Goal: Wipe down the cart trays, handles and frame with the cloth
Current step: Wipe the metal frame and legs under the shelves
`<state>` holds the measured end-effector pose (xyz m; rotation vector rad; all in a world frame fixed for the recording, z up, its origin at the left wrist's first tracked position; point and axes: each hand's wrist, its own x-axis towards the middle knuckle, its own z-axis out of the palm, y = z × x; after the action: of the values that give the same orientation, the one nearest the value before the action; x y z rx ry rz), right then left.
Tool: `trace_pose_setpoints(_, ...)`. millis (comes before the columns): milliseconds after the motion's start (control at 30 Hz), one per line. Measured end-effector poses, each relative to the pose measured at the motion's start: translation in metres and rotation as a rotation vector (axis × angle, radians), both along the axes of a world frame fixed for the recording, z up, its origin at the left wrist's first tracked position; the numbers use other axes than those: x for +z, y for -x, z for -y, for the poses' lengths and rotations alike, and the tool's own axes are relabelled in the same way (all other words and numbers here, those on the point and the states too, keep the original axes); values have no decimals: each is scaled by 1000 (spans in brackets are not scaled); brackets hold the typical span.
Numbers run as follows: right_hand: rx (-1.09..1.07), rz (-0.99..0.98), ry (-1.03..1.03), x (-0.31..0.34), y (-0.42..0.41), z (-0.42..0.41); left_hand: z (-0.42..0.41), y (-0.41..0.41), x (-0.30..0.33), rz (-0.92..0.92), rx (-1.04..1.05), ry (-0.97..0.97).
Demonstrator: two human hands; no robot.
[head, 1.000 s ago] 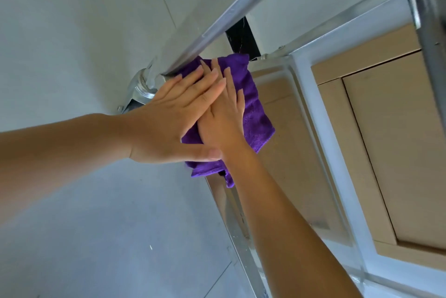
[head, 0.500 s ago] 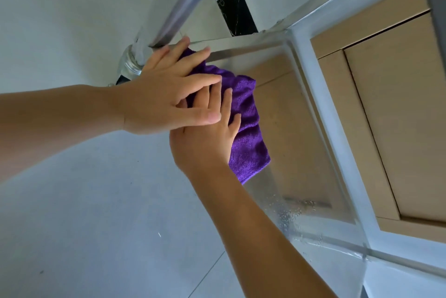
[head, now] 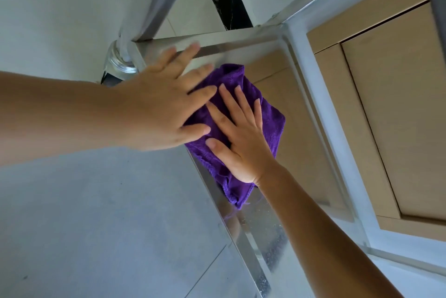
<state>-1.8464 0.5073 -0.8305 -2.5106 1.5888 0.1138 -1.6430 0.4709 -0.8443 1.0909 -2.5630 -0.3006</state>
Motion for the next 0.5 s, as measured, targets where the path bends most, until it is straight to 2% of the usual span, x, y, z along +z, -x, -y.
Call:
trace_pose_setpoints(67, 12, -5, 12, -2, 8, 6, -4, 13, -4, -70, -38, 162)
trace_pose_setpoints(100, 12, -2, 17, -2, 12, 10, -7, 20, -5, -89, -43, 170)
trace_pose_setpoints(367, -82, 29, 6, -2, 37, 34, -20, 53, -16, -86, 11, 94)
trace_pose_setpoints(500, -221, 19, 13, 0, 55, 55, -20, 54, -17, -118, 42, 120)
